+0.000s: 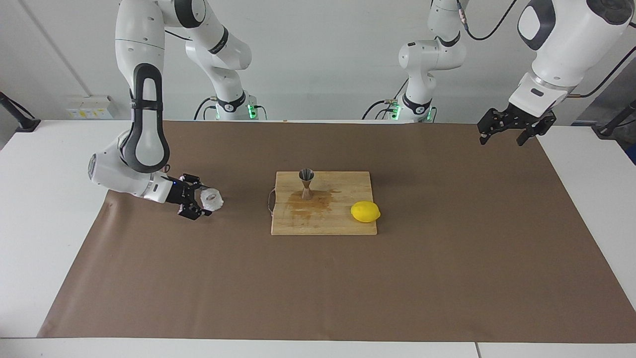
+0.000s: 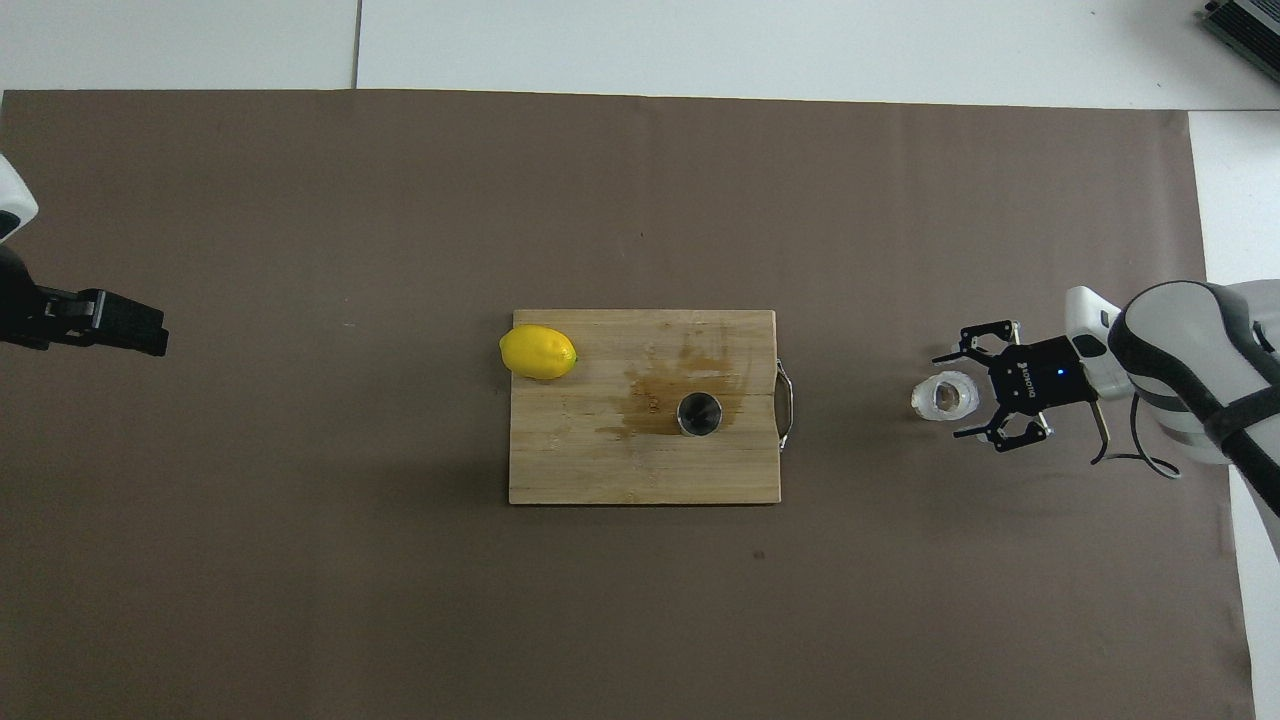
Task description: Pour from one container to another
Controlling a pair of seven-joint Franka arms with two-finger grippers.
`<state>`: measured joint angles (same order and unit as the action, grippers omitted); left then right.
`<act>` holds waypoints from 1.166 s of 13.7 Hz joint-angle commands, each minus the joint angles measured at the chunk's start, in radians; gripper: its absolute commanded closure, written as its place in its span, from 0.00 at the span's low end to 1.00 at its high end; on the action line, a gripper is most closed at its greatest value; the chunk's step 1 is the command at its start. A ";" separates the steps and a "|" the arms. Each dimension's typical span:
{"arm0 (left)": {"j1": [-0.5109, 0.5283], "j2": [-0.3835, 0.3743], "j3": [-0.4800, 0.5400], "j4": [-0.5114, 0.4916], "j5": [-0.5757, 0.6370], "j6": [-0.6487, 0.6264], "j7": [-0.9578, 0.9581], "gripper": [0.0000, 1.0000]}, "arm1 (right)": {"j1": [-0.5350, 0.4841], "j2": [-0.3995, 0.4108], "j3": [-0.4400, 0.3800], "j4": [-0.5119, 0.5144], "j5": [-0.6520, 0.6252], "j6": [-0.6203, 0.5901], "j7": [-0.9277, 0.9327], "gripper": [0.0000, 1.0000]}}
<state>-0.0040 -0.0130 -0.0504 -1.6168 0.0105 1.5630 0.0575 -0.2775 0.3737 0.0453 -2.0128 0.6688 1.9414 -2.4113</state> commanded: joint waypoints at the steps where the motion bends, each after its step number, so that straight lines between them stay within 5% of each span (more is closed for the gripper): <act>1: -0.004 -0.012 0.007 -0.023 -0.012 0.020 0.002 0.00 | 0.009 0.001 0.010 -0.007 0.051 -0.004 -0.016 0.00; 4: -0.005 -0.010 0.006 -0.023 -0.012 0.020 0.002 0.00 | 0.009 0.001 0.010 -0.012 0.052 -0.004 -0.016 0.03; 7: -0.005 -0.010 0.007 -0.023 -0.012 0.020 0.002 0.00 | 0.008 -0.001 0.010 -0.012 0.052 -0.004 -0.015 0.33; 11: -0.005 -0.010 0.007 -0.022 -0.012 0.019 0.002 0.00 | 0.003 -0.001 0.010 -0.010 0.052 -0.010 0.004 0.85; 16: -0.007 -0.010 0.007 -0.022 -0.012 0.020 0.002 0.00 | 0.006 -0.033 0.010 -0.006 0.052 -0.021 0.072 0.91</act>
<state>-0.0040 -0.0123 -0.0507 -1.6176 0.0100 1.5630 0.0575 -0.2657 0.3727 0.0474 -2.0153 0.6916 1.9384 -2.3810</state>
